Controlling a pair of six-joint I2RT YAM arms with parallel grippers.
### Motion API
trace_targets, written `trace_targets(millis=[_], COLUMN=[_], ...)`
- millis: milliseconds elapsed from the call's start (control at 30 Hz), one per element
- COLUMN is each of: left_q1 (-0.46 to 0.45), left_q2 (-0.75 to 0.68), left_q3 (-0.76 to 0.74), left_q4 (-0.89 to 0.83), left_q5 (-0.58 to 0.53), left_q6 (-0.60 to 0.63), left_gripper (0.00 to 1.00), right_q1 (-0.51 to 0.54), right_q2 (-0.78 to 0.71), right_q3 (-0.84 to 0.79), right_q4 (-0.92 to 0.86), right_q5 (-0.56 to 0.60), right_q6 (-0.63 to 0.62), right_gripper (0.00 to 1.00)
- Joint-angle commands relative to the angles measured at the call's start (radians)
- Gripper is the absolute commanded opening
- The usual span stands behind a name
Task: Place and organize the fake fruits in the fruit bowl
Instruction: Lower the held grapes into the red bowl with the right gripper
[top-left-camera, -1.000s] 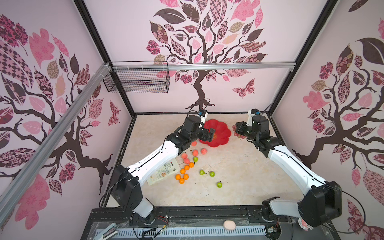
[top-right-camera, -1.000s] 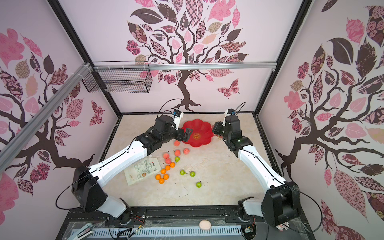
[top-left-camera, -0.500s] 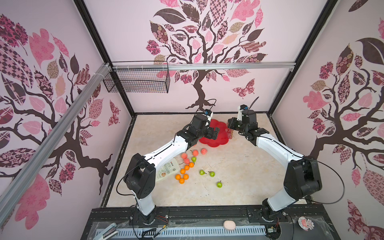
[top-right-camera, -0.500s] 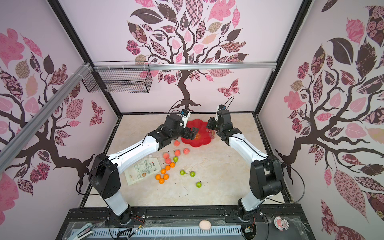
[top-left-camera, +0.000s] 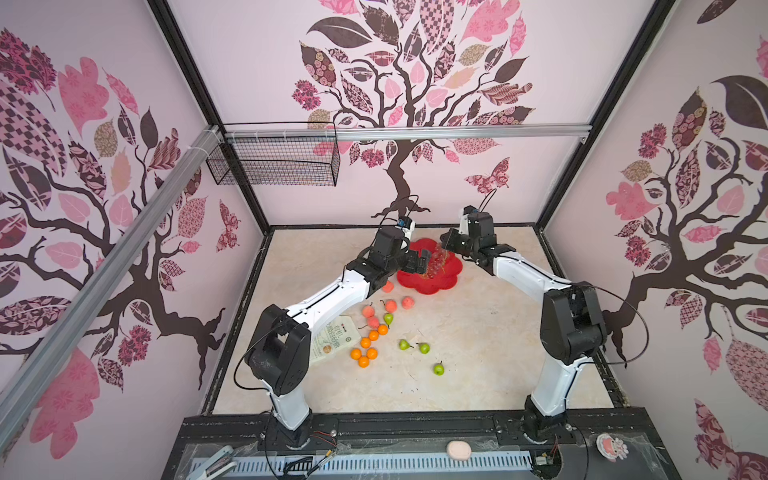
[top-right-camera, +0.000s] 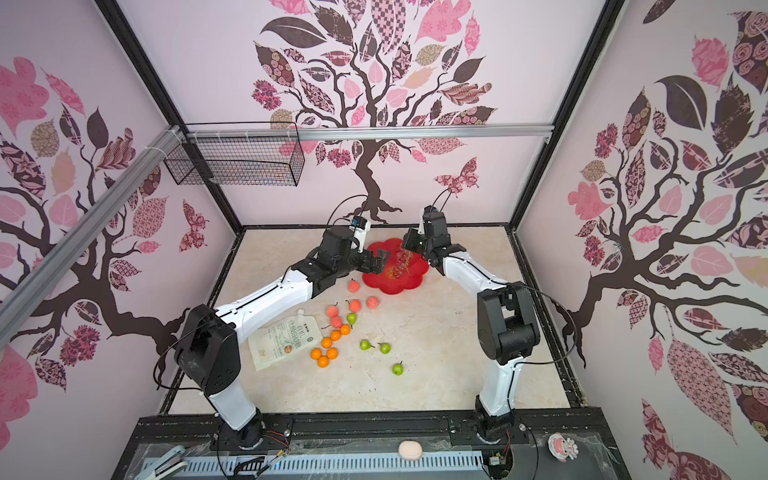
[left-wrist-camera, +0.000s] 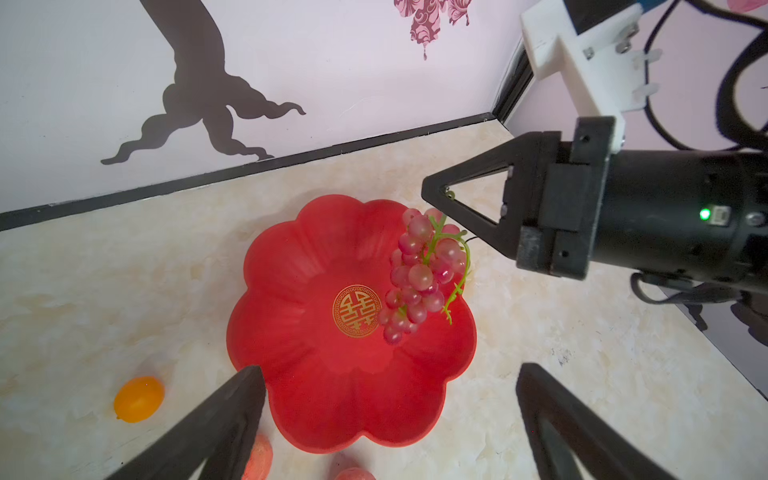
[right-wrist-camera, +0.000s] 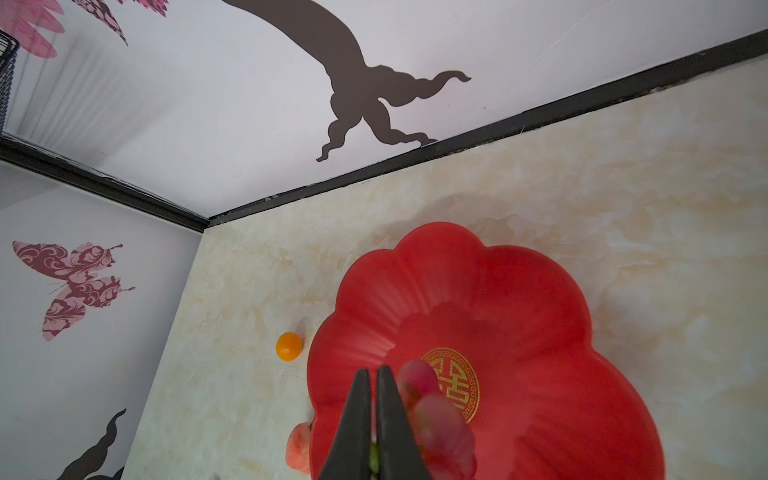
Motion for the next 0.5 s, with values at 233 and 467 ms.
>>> trace_targets(millis=[233,467], left_q1=[-0.001,-0.001], left_q2=[0.045,0.044], left_q3=[-0.014,-0.018], left_q4=[0.008,0.006], left_q5=[0.004,-0.022], left_q6=[-0.008,-0.007], left_gripper=[0.98,0.98], right_q1=[0.004,0.005], right_q2=[0.109,0.111], right_q3=[0.089,0.075], right_q4=[-0.004,0.047], right_q5=[-0.04,-0.086], right_q6=[0.02,0.018], right_gripper=[0.0,0.0])
